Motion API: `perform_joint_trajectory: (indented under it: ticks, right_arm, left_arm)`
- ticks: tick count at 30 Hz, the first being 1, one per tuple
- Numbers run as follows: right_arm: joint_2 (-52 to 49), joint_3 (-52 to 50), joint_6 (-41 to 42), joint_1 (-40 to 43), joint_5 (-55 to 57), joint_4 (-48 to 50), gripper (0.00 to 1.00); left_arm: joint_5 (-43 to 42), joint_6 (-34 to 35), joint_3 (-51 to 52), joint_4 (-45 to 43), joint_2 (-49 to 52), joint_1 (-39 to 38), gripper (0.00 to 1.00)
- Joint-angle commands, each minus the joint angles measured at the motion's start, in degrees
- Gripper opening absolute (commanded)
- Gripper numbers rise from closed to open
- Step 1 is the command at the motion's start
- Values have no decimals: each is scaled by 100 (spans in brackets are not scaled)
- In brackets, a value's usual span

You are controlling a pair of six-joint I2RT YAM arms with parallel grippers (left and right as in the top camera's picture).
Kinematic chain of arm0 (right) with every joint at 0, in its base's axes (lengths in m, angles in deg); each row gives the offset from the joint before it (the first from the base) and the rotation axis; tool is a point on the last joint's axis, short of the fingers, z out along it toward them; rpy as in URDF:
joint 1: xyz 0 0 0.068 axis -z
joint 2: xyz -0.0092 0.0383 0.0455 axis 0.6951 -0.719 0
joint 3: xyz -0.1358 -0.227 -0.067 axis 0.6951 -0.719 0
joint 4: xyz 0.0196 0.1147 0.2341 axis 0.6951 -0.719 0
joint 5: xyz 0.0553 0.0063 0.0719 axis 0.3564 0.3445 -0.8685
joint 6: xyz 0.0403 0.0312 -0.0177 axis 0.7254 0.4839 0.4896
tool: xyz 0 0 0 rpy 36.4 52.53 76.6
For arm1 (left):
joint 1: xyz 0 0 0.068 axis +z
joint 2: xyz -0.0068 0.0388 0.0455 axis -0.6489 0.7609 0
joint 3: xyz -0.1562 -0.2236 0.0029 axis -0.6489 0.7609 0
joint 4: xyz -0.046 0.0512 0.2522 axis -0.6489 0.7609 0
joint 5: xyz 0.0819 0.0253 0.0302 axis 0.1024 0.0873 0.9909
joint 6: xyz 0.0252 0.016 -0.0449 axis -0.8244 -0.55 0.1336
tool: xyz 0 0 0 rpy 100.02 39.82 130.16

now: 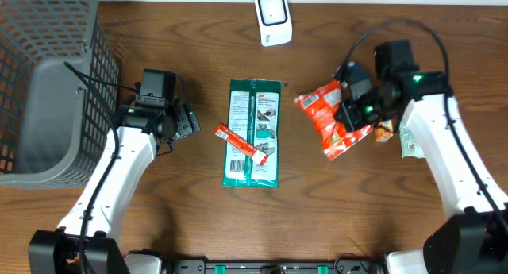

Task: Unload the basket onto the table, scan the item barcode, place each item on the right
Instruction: 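Lift the red snack packet and carry it up toward the scanner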

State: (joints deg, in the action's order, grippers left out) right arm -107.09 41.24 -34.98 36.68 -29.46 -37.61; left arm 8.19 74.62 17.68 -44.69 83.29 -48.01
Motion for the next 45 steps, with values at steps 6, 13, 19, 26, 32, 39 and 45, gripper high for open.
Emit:
perform_joint_trajectory:
  ticks: [6, 13, 19, 26, 32, 39, 45]
  right_arm:
    - [131, 1657, -28, -140, 382, -866, 1]
    - [-511, 3679, -35, -175, 890, -1862, 1]
    - [-1902, 6227, -236, -192, 1132, -3136, 1]
    - [-2787, 6603, -577, -691, 2483, -2439, 1]
    - [-3462, 6603, -1038, -1305, 3947, -1154, 1]
    - [-4426, 6603, -2524, -1875, 6052, 807, 1]
    - [-5206, 6603, -4109, -2127, 7060, 2623, 1]
  left_arm:
    - [48, 31, -63, 11, 31, 20, 88]
    - [48, 31, -63, 11, 31, 20, 89]
    - [48, 31, -63, 11, 31, 20, 89]
    - [48, 31, -63, 11, 31, 20, 88]
    - [48, 31, -63, 9, 31, 20, 88]
    - [46, 31, -63, 11, 31, 20, 88]
    - [46, 31, -63, 11, 31, 20, 88]
